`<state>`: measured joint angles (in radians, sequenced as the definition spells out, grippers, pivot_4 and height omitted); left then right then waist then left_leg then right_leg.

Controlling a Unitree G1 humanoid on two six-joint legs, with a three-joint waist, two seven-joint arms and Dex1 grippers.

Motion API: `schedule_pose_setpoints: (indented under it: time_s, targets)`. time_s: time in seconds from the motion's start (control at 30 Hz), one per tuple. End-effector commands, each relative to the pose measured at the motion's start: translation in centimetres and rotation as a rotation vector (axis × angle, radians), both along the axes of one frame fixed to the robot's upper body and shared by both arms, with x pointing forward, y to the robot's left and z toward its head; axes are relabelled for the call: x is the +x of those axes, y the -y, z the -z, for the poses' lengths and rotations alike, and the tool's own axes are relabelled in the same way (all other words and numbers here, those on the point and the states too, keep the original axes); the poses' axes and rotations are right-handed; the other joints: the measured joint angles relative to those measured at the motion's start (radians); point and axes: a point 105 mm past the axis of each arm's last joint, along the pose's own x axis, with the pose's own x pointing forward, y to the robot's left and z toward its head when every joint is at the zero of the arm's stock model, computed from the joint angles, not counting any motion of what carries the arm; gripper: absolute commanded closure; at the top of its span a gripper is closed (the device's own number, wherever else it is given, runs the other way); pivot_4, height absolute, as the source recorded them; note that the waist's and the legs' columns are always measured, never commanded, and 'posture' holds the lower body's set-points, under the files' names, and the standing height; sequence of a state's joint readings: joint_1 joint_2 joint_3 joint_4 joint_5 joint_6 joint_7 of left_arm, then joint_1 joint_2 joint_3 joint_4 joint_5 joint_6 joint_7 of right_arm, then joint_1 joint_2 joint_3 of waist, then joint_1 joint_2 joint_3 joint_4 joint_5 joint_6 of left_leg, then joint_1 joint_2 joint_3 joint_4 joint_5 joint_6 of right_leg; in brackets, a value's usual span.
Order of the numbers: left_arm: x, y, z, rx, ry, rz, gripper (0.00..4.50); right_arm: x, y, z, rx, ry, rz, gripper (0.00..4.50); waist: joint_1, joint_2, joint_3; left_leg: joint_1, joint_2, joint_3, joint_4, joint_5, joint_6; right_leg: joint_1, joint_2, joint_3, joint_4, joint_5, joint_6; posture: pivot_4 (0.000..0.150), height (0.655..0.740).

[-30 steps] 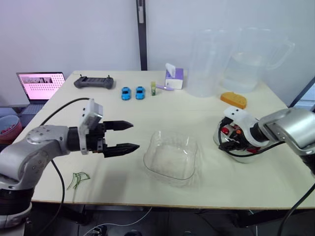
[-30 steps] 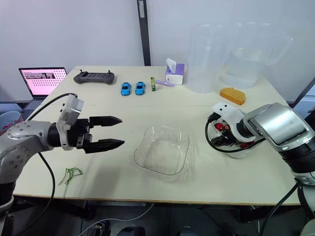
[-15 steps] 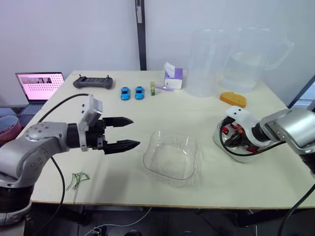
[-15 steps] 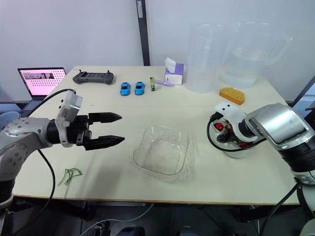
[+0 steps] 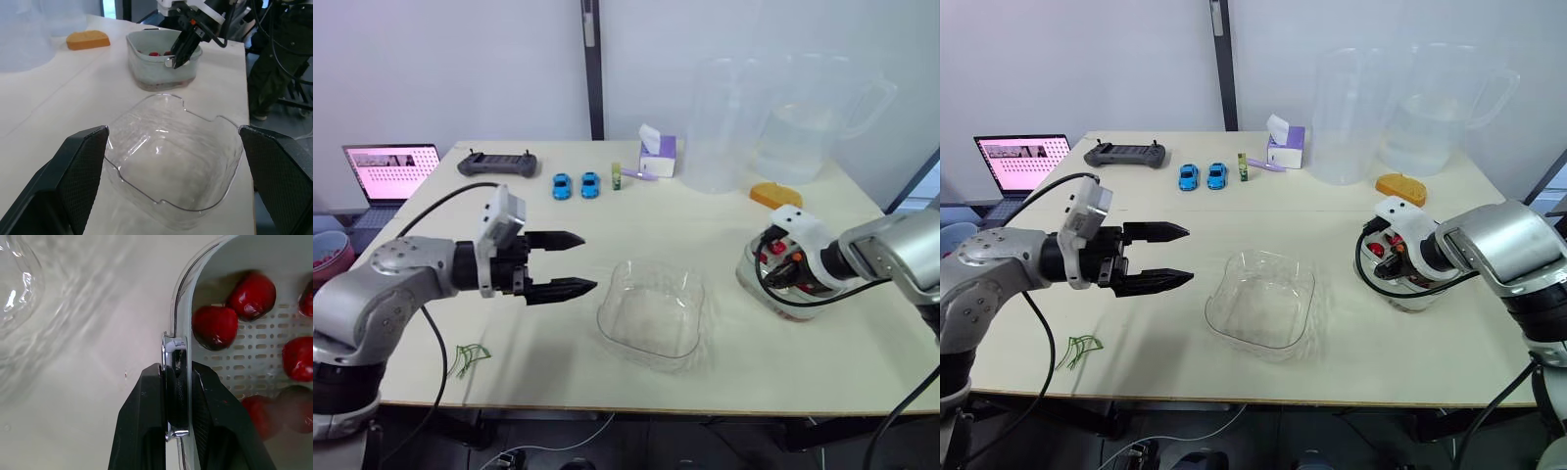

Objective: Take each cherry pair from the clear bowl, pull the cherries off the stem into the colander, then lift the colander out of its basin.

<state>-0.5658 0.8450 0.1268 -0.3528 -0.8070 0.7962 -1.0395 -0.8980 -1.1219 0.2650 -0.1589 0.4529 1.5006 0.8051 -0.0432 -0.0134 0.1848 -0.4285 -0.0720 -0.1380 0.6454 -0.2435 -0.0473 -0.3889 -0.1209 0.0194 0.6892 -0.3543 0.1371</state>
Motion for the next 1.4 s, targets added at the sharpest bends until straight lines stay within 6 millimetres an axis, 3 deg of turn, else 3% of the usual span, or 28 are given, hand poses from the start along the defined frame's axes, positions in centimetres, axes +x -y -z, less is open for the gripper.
schedule_pose_setpoints:
  time_s: [0.03,0.73,1.4]
  targets:
    - [0.0,0.2,-0.7,0.008,0.044,0.015,0.00,-0.4,0.3,-2.1,-0.013,0.075,-0.009,4.31,0.001,0.000,0.000,0.000,0.000,0.000,0.000,0.000,0.000,0.000,0.000,0.000,0.000,0.000,0.000,0.150,0.7400]
    - [0.8,0.6,-0.3,0.019,0.068,0.044,0.00,-1.8,0.8,-6.7,-0.087,0.206,-0.075,4.31,0.002,0.000,0.000,0.000,0.000,0.000,0.000,0.000,0.000,0.000,0.000,0.000,0.000,0.000,0.000,0.150,0.7400]
    - [0.7,0.5,0.0,0.033,0.069,0.056,0.00,-2.7,0.9,-8.0,-0.079,0.229,-0.116,4.31,0.001,0.000,0.000,0.000,0.000,0.001,0.000,0.000,0.000,0.000,0.000,0.000,0.000,0.000,0.000,0.150,0.7400]
